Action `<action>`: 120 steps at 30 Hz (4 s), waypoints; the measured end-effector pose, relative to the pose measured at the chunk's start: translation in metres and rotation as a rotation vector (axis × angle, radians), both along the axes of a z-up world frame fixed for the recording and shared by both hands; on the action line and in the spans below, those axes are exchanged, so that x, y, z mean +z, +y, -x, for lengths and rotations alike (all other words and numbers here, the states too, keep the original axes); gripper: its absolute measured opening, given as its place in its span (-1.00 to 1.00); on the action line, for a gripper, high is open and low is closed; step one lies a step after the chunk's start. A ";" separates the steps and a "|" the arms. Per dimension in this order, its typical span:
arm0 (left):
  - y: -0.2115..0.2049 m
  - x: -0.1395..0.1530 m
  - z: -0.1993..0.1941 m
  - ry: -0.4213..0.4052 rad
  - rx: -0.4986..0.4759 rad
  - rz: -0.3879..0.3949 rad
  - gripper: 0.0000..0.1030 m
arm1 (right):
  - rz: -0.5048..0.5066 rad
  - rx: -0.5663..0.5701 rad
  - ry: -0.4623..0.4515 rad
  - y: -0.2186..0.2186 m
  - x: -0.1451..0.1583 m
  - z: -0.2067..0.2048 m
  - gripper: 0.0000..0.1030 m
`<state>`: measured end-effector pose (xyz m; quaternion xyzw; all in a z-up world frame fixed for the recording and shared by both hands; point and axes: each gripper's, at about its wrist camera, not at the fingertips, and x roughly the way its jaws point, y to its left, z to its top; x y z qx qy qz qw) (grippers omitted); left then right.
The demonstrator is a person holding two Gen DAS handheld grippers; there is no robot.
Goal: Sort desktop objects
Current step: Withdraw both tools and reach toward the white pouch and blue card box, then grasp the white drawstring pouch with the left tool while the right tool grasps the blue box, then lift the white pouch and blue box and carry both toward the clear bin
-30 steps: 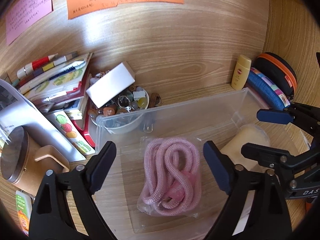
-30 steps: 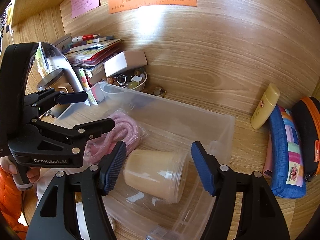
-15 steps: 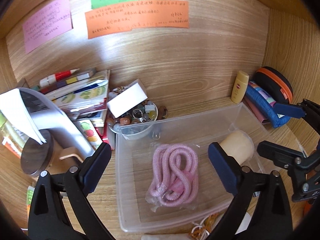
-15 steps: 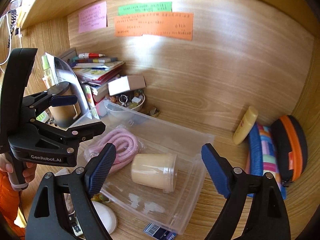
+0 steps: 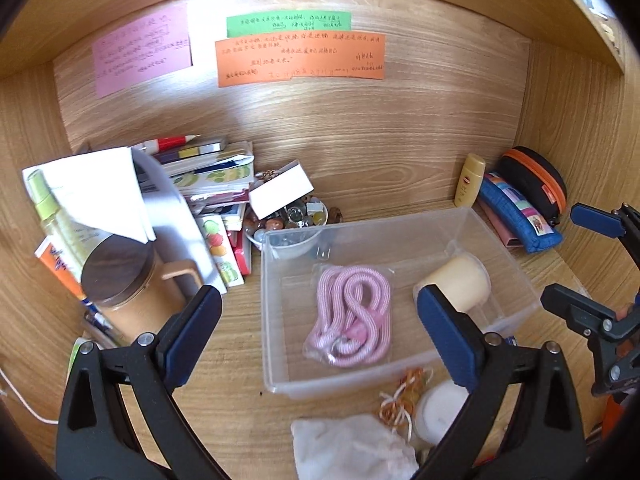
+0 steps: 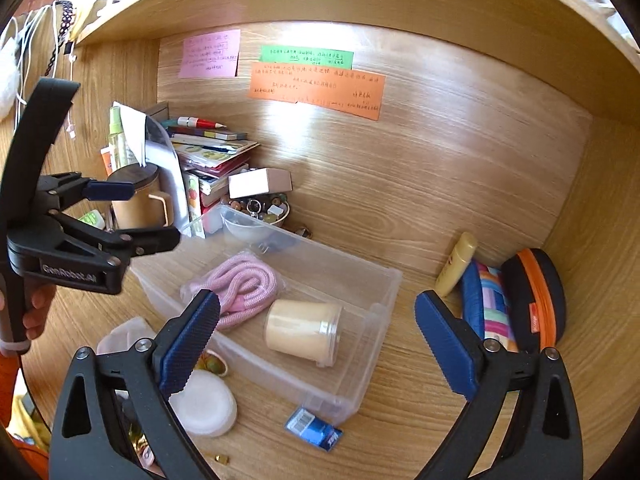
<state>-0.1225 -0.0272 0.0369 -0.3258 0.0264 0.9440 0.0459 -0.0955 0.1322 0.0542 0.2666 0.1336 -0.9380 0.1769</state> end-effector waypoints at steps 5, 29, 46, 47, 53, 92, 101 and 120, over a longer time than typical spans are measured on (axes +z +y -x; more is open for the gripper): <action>-0.004 -0.001 -0.021 0.009 0.006 0.021 0.94 | 0.005 -0.016 -0.007 0.007 -0.005 -0.013 0.89; -0.015 -0.072 -0.054 -0.200 -0.022 -0.069 0.94 | 0.023 -0.129 -0.183 0.039 -0.059 -0.020 0.90; -0.007 -0.101 -0.051 -0.296 -0.115 -0.131 0.94 | 0.076 -0.179 -0.381 0.043 -0.102 0.004 0.90; -0.005 -0.103 -0.051 -0.299 -0.121 -0.121 0.94 | 0.079 -0.184 -0.389 0.042 -0.104 0.006 0.89; -0.008 -0.112 -0.042 -0.344 -0.124 -0.162 0.99 | 0.089 -0.188 -0.433 0.041 -0.113 0.014 0.87; 0.003 -0.109 -0.041 -0.207 -0.032 0.017 0.26 | 0.081 -0.153 -0.361 0.047 -0.123 0.013 -0.03; -0.009 -0.103 -0.043 -0.200 -0.019 -0.039 0.07 | 0.138 -0.155 -0.343 0.059 -0.114 -0.002 -0.03; -0.017 -0.066 -0.053 -0.111 -0.032 -0.117 -0.05 | 0.188 -0.146 -0.231 0.070 -0.071 -0.020 -0.03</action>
